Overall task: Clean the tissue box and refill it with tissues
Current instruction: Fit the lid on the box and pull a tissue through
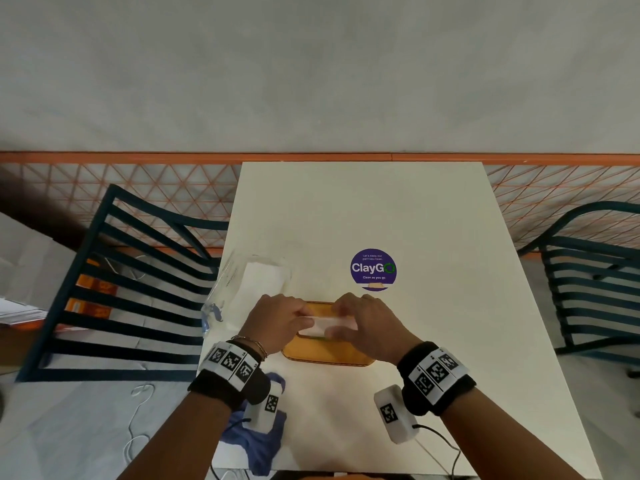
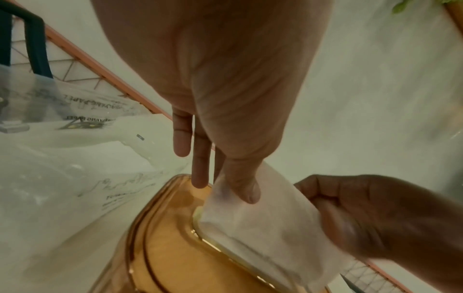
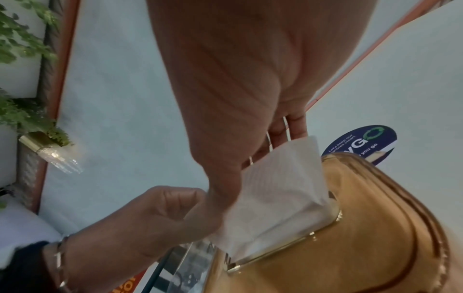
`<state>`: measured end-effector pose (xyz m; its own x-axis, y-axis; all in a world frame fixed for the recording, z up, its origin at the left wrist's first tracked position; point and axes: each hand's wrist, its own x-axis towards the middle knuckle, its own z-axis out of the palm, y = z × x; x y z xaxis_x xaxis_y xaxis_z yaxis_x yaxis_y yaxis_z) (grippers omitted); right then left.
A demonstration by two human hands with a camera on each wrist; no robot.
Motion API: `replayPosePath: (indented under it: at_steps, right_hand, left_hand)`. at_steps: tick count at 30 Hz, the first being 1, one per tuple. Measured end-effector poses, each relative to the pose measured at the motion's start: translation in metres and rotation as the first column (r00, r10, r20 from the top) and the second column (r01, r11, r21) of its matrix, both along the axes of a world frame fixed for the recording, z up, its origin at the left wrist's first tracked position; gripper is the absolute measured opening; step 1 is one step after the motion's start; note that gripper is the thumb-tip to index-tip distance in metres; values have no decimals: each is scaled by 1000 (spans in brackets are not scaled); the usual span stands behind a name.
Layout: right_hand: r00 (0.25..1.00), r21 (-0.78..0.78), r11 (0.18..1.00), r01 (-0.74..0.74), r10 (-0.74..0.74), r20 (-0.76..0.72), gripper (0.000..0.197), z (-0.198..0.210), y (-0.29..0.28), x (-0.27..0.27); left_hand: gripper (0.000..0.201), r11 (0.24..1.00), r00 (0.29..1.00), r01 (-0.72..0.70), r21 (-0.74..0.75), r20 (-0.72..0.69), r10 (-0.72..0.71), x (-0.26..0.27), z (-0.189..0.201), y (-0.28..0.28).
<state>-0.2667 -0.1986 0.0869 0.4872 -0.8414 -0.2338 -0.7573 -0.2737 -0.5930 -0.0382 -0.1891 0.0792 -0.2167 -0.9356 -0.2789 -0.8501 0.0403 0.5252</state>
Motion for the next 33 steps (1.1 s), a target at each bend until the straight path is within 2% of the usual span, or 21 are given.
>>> replayPosePath:
  at_steps: [2,4,7,9,10,12,14,15,16,17,19,21,25,30,33]
  right_hand:
    - [994,26,1000,-15,17,-109,47,-1,0,-7]
    - [986,14,999,36,-33,-163,30,-4,0,-16]
    - [988,54,987,152,-150,-48,10,-7,0,-28]
    - [971,53,971,233,-235,38,7,-7,1,-36]
    - [949,68,951,301,-305,73,15,-7,2,-41]
    - [900,154,896,416,-430,75,49,-9,6,-53]
    - [878,321,829,458,-479,-17,82,-18,12,-62]
    - [885,405,798,446,-461,-64,88,-24,16,-65]
    - [899,466,779,419,-428,-92,85,-30,19,-66]
    - [913,500,773,391,-397,-100,72,-34,22,-65]
    - [926,501,787,361,-365,-94,42,-35,26,-61]
    - [923,474,801,366,-379,-72,27,-35,26,-62]
    - [881,450,780,434,-472,-31,22,-36,14,-83]
    - [820,349,776,525,-572,38,29,-24,-21,-116]
    - [804,327,762,559,-594,11,28,-15,-46,-127]
  left_hand:
    - [15,998,997,-68,-6,-47,67,8,0,2]
    - [16,992,988,-123,8,-93,124,16,-1,5]
    - [16,989,982,-149,18,-112,150,25,-4,13]
    - [15,980,974,-200,2,-107,199,29,-9,19]
    - [20,966,959,-259,15,-117,259,30,-10,23]
    - [38,924,910,-370,99,-159,382,29,-13,32]
    - [54,884,875,-403,237,-182,448,22,-15,46]
    - [58,866,867,-400,301,-182,464,17,-17,53]
    - [55,848,862,-401,346,-171,477,12,-24,59]
    - [47,832,856,-415,369,-150,494,7,-29,63]
    - [40,796,832,-470,380,-110,544,0,-38,67]
    - [33,786,817,-499,366,-104,567,-8,-37,65]
    - [17,815,815,-489,311,-171,554,-33,-19,51]
    - [19,825,806,-465,321,-230,545,-75,-11,9]
    - [22,822,801,-478,309,-231,552,-96,-8,-18]
